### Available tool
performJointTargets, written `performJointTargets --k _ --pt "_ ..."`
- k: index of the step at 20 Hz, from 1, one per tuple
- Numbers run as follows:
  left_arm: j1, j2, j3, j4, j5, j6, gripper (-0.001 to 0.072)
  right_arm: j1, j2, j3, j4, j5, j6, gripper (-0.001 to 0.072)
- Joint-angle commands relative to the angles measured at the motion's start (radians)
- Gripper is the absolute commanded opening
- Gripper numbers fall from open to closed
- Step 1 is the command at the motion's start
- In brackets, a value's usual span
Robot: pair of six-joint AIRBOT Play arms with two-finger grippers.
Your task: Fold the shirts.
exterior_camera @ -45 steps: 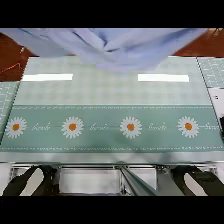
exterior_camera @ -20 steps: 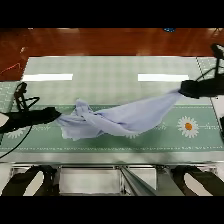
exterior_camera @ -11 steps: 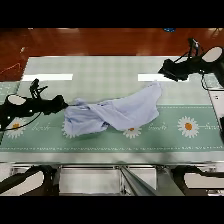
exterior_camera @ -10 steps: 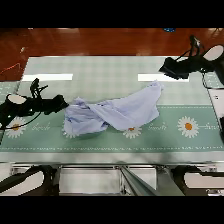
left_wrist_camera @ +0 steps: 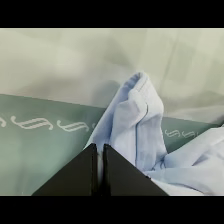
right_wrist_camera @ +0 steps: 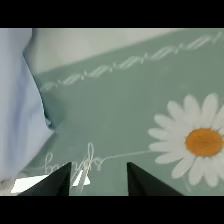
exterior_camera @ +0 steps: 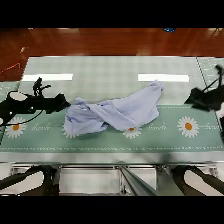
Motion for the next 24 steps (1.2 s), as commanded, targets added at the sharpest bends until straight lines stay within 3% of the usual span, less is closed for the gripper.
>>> performJointTargets --k 1,5,10,16,17,19,24 --pt "-0.001 -0.002 0.002 0.0 -0.01 0.0 0.0022 0.005 0.081 -0.303 0.193 -0.091 -0.067 0.0406" --pt "-0.001 -0.002 0.002 0.0 -0.02 0.0 0.0022 0.098 -0.004 -0.346 0.254 -0.204 -0.069 0.0406" --pt "-0.001 -0.002 0.002 0.0 -0.02 0.0 0.0022 0.181 -0.146 -0.335 0.476 -0.328 -0.16 0.0406" --pt "-0.001 -0.002 0.002 0.0 -0.02 0.0 0.0022 0.274 -0.275 -0.22 0.541 -0.378 -0.175 0.039" --pt "-0.001 -0.002 0.002 0.0 -0.019 0.0 0.0022 0.291 -0.293 -0.2 0.551 -0.382 -0.178 0.0317" --pt "-0.001 -0.002 0.002 0.0 -0.019 0.0 0.0022 0.32 -0.315 -0.169 0.575 -0.383 -0.226 0.0027" --pt "0.048 0.047 0.126 -0.013 -0.103 -0.001 0.0022 0.299 -0.245 0.097 0.52 -0.22 -0.228 0.0023"
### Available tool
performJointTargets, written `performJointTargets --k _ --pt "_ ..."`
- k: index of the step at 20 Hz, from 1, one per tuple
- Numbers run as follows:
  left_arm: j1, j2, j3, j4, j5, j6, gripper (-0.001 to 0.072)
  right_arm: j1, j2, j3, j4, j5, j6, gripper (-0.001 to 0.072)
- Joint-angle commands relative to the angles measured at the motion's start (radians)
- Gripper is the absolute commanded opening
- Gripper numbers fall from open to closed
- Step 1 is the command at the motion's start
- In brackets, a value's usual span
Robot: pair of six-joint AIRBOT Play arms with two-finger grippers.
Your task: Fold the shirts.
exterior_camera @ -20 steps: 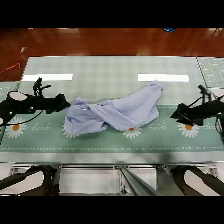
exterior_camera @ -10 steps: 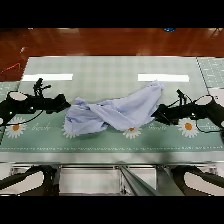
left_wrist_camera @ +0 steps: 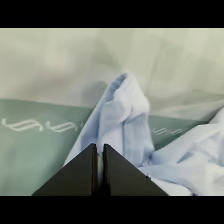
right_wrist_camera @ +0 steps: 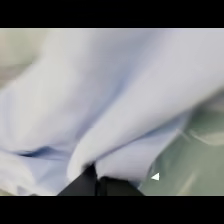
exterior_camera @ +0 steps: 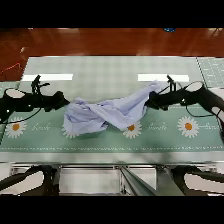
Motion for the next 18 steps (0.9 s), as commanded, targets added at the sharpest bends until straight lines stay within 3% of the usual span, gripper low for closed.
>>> performJointTargets --k 1,5,9,14,16,18 --pt "0.043 0.064 0.129 -0.03 -0.072 -0.001 0.0022 -0.024 0.067 0.242 -0.063 0.115 0.027 0.0023" --pt "0.107 0.227 0.4 -0.135 -0.091 -0.003 0.0022 -0.114 0.187 0.706 -0.16 0.215 0.107 0.0023" --pt "0.161 0.376 0.666 -0.137 -0.091 -0.004 0.0022 -0.189 0.313 1.058 -0.204 0.291 0.123 0.0023" --pt "0.284 0.604 0.793 -0.095 -0.092 -0.003 0.0022 -0.259 0.565 1.114 -0.365 0.321 0.146 0.0024" --pt "0.319 0.707 0.793 0.045 -0.137 -0.005 0.0022 -0.259 0.647 1.113 -0.468 0.362 0.166 0.0024" --pt "0.315 0.782 0.782 0.189 -0.209 -0.06 0.0022 -0.259 0.711 1.111 -0.531 0.435 0.186 0.0024"
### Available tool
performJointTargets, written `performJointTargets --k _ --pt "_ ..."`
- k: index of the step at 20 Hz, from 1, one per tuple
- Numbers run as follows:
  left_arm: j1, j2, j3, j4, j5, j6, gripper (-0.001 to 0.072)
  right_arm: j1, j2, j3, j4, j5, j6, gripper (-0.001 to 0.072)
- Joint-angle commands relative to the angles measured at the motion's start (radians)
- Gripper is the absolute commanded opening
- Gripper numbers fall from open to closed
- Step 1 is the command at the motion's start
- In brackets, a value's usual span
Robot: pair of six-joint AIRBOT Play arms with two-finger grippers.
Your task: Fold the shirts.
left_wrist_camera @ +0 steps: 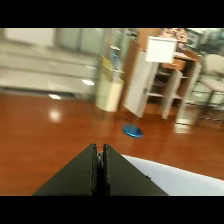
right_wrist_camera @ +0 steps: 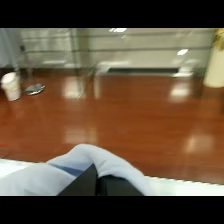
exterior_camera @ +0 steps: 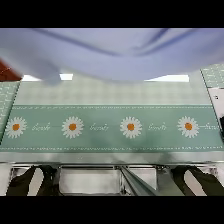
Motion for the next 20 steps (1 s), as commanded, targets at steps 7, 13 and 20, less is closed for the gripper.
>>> performJointTargets --k 7,13,20 --pt "-0.15 0.262 -0.339 0.499 -0.155 -0.2 0.0022 -0.01 0.227 -0.294 -0.211 0.231 0.074 0.0023" --pt "-0.151 0.174 -0.84 0.443 -0.085 -0.209 0.0022 -0.009 0.149 -0.825 -0.136 0.057 0.033 0.0024" --pt "-0.152 -0.398 -0.931 0.061 0.363 -0.029 0.0023 -0.009 -0.386 -0.854 0.093 -0.322 -0.071 0.0024"
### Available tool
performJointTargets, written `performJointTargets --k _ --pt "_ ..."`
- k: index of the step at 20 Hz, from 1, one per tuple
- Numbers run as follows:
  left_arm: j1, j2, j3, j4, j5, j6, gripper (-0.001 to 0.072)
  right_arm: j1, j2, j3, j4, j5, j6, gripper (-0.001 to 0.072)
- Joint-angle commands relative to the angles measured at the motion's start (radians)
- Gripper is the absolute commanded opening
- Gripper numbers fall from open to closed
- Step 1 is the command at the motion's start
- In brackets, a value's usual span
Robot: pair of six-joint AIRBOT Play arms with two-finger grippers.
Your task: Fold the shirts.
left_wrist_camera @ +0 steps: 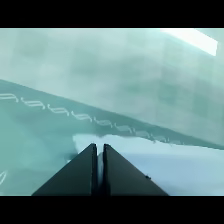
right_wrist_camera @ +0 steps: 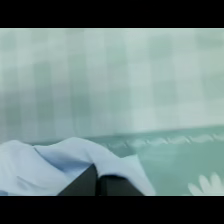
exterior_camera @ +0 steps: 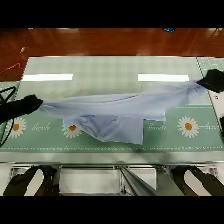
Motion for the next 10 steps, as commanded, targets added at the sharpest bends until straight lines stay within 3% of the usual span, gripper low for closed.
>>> performJointTargets --k 1,6,9,10 --pt "-0.001 -0.336 0.049 -0.192 0.173 0.101 0.0022 0.0 -0.302 0.053 0.179 -0.176 -0.068 0.0024" --pt "-0.001 -0.741 0.345 -0.244 0.035 0.102 0.0022 0.028 -0.642 0.235 0.351 -0.205 -0.087 0.0024" --pt "-0.001 -0.821 0.465 -0.245 -0.033 0.102 0.0022 0.063 -0.742 0.298 0.38 -0.228 -0.082 0.0025" --pt "-0.001 -0.821 0.48 -0.245 -0.037 0.102 0.0023 0.071 -0.759 0.307 0.382 -0.253 -0.071 0.0072"
